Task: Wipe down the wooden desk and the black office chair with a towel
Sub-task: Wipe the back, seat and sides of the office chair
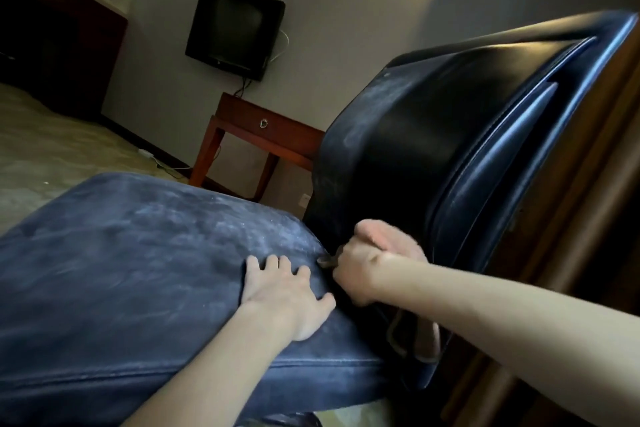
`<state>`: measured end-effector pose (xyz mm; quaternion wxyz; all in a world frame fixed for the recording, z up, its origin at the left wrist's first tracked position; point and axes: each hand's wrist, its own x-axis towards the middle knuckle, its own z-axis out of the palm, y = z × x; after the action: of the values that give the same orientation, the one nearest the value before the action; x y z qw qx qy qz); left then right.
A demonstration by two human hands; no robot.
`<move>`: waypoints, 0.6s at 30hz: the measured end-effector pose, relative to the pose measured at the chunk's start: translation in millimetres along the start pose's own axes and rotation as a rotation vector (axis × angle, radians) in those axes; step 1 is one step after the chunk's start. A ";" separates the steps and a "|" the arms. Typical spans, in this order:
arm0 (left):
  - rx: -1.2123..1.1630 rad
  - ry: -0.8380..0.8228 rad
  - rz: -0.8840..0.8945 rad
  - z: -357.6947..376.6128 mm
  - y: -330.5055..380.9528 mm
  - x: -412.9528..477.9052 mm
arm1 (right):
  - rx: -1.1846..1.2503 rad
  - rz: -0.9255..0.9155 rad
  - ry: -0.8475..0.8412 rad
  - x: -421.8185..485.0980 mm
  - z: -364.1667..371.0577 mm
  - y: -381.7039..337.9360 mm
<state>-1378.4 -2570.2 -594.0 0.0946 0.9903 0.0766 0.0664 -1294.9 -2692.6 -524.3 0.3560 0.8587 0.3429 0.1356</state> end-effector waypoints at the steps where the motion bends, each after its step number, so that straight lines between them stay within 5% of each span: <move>1: -0.003 0.001 0.001 0.4 -0.8 -0.3 | -0.038 0.027 -0.049 2.5 -14.1 0.5; 6: -0.024 0.030 0.009 -0.6 0.3 -2.1 | 0.139 0.088 0.272 17.6 -32.8 12.2; 10: -0.024 -0.003 0.013 -8.1 -5.6 -8.1 | 0.496 0.198 0.052 17.1 14.2 -4.1; 15: 0.107 0.009 -0.027 -31.8 -53.6 -24.8 | 0.586 0.226 0.253 10.7 29.3 -7.2; 18: 0.153 0.000 -0.089 -47.3 -94.0 -41.6 | 0.855 0.145 0.271 -0.4 26.2 6.4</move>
<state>-1439.2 -2477.4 -571.4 0.0214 0.9903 0.1251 0.0560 -1279.5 -2709.7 -538.4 -0.0892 0.9249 0.3505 0.1176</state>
